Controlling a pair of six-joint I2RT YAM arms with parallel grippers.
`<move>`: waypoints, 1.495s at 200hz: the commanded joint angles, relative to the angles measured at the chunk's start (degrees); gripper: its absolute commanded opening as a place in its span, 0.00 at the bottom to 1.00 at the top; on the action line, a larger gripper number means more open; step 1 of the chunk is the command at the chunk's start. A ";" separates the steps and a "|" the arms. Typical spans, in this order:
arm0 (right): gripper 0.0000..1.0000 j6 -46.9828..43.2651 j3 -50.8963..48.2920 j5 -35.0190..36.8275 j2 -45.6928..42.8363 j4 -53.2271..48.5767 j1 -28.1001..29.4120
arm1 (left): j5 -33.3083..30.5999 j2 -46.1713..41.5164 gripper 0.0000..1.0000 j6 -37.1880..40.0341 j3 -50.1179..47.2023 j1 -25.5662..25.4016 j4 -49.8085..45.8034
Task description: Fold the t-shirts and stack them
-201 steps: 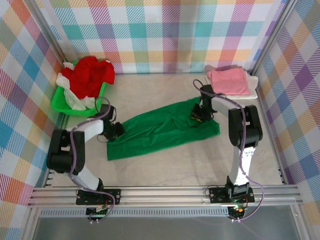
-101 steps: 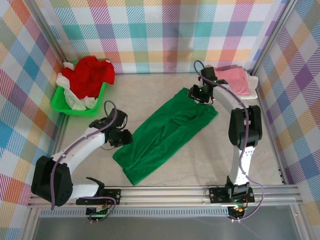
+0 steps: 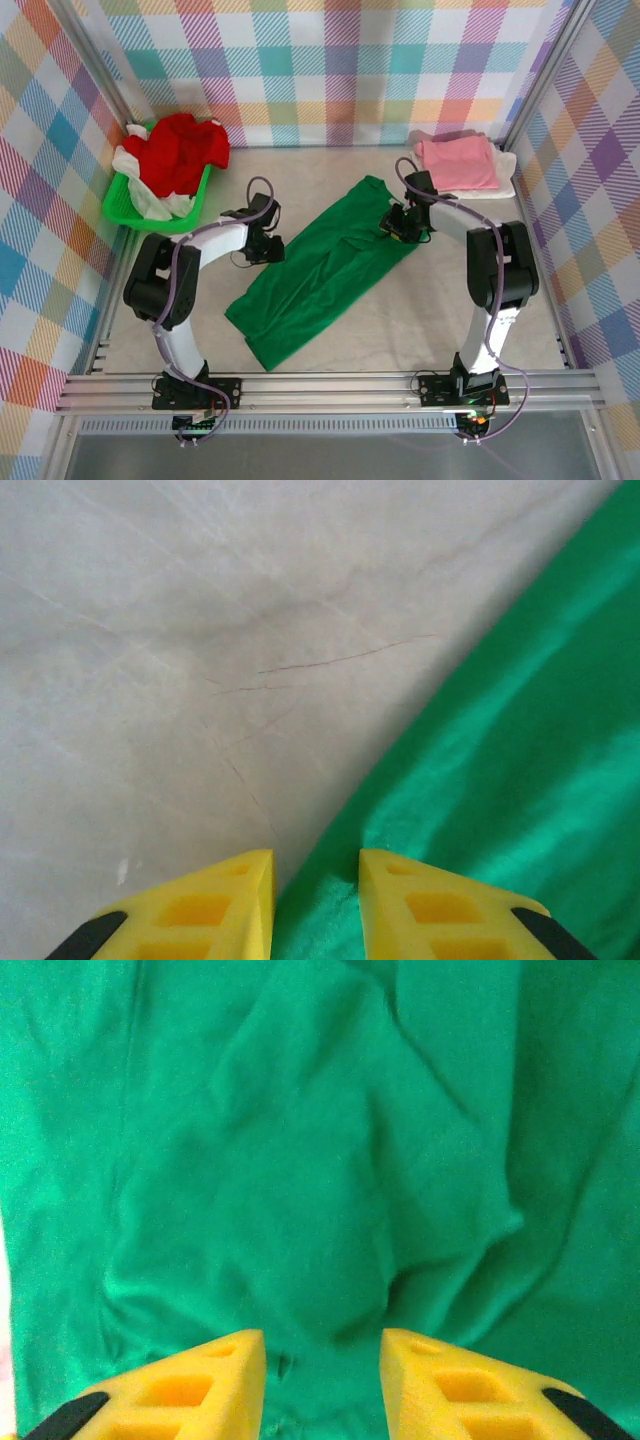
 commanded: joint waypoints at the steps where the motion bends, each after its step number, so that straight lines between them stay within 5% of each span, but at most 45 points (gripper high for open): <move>1: 0.35 -0.56 4.91 1.09 4.86 0.18 -0.02 | 0.18 -0.46 0.28 0.90 -4.04 0.42 2.19; 61: 0.34 -4.04 26.33 -6.94 22.76 -0.41 1.53 | 4.01 -11.57 0.27 -6.39 -20.50 -0.64 3.87; 104: 0.35 -4.95 59.82 -19.80 40.95 -6.82 2.05 | 9.08 -20.24 0.28 -6.83 -20.17 -3.14 -0.38; 124: 0.36 -5.19 70.76 -19.54 43.45 -13.26 2.19 | 10.37 -22.92 0.29 -5.94 -18.05 -3.46 -0.39; 163: 0.40 -2.87 57.69 -13.98 30.88 -9.98 2.07 | 6.61 -20.91 0.29 -2.93 -12.15 -3.01 1.02; 213: 0.33 -1.16 37.81 -17.87 23.31 0.12 2.36 | 6.07 -11.98 0.25 -2.32 -7.64 -2.56 4.88; 299: 0.24 1.05 33.83 -20.07 26.25 3.89 3.21 | 5.50 -10.41 0.25 -2.94 -10.39 -2.56 6.74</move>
